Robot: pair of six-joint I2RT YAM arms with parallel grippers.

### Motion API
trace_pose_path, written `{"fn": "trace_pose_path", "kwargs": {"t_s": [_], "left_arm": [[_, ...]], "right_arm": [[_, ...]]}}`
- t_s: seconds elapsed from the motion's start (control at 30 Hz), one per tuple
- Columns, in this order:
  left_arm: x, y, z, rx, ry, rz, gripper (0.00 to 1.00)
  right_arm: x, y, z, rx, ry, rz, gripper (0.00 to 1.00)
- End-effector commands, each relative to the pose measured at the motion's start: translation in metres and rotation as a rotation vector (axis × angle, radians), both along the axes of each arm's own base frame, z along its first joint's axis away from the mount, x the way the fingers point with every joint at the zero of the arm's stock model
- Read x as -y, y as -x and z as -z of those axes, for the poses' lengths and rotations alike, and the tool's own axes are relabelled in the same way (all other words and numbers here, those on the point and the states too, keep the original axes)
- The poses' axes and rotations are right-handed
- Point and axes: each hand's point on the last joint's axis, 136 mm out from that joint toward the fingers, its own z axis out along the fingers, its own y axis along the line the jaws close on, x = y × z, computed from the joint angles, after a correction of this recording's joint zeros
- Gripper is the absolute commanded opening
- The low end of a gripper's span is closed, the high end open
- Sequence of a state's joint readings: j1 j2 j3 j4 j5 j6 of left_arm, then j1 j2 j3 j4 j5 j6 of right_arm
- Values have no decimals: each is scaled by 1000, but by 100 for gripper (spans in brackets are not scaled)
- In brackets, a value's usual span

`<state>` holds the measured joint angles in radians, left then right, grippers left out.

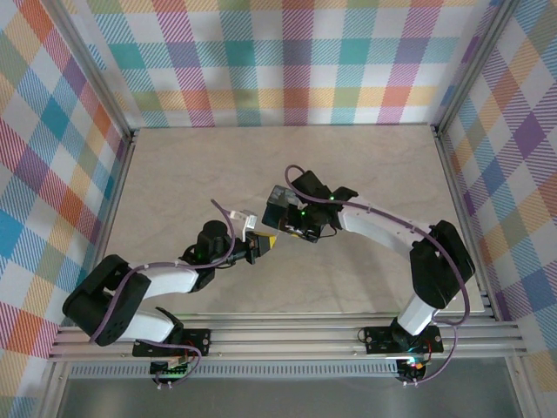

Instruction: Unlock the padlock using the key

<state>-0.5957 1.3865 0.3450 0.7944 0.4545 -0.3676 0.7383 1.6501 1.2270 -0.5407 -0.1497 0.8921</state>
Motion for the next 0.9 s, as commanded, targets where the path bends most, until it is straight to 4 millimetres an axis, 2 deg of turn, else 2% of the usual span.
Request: {"fn": "trace_pose_path", "kwargs": {"t_s": [0.0, 0.4, 0.87], "left_arm": [[6, 4, -8, 30, 47, 19, 0], [13, -3, -8, 34, 105, 22, 0], [17, -1, -5, 28, 124, 37, 0]], "right_arm": [[-9, -7, -30, 33, -97, 9, 0], [-9, -5, -28, -10, -133, 24, 0], [-6, -6, -27, -18, -147, 40, 0]]}}
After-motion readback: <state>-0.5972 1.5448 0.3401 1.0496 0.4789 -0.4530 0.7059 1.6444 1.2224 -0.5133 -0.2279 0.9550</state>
